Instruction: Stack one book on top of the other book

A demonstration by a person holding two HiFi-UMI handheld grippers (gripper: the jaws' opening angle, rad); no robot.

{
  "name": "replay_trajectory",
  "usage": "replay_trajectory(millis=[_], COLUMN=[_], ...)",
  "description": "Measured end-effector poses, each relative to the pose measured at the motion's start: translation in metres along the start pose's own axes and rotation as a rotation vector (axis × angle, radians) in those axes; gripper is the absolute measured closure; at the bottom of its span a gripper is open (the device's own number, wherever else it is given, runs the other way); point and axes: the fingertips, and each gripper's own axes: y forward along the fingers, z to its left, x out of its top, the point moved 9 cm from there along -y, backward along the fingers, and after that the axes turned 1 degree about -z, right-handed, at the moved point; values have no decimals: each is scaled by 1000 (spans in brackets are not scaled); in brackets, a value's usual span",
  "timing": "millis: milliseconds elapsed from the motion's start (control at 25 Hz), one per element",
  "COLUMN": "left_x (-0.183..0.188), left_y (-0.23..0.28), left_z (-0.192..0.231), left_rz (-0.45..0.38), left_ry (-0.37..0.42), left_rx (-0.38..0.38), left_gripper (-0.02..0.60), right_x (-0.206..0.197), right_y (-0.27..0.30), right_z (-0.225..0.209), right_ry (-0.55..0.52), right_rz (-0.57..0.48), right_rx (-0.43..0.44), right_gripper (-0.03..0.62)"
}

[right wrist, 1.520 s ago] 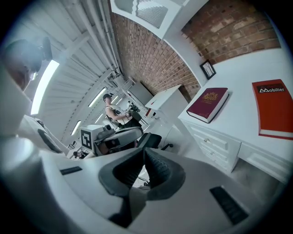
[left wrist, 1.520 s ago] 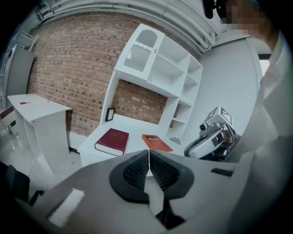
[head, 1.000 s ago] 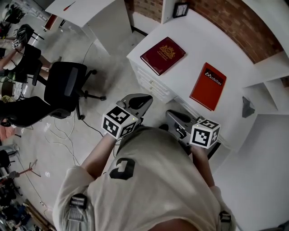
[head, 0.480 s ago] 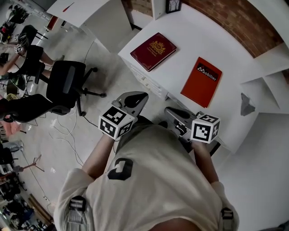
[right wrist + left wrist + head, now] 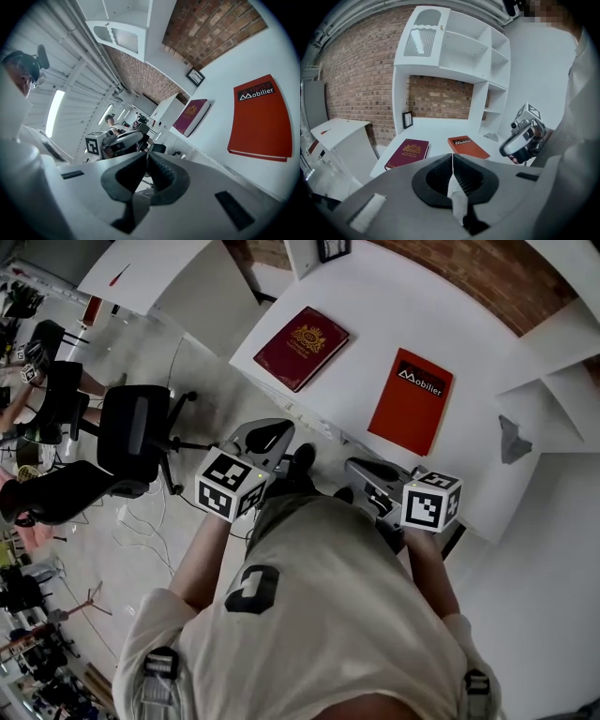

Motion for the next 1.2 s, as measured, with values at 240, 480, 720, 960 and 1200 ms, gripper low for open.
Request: replay_trajectory(millis=[240, 480, 720, 960, 1200], left_x=[9, 12, 4, -7, -17], left_y=[11, 17, 33, 62, 115], left_z=[49, 107, 161, 203, 230], left_rz=[-13, -13, 1, 69, 181], left_ry=[27, -1, -27, 30, 172], left_rx=[-1, -12, -40, -44, -122], left_gripper=[575, 575, 575, 574, 571], right_x=[20, 41, 57, 67, 71], right_y=[12, 57, 91, 114, 137], right_z=[-8, 0, 0, 0, -3], right_ry=[19, -45, -57, -24, 7], right_rz=[-67, 20, 63, 39, 23], right_rx=[-79, -137, -215, -286, -323], right_gripper=[582, 582, 582, 582, 582])
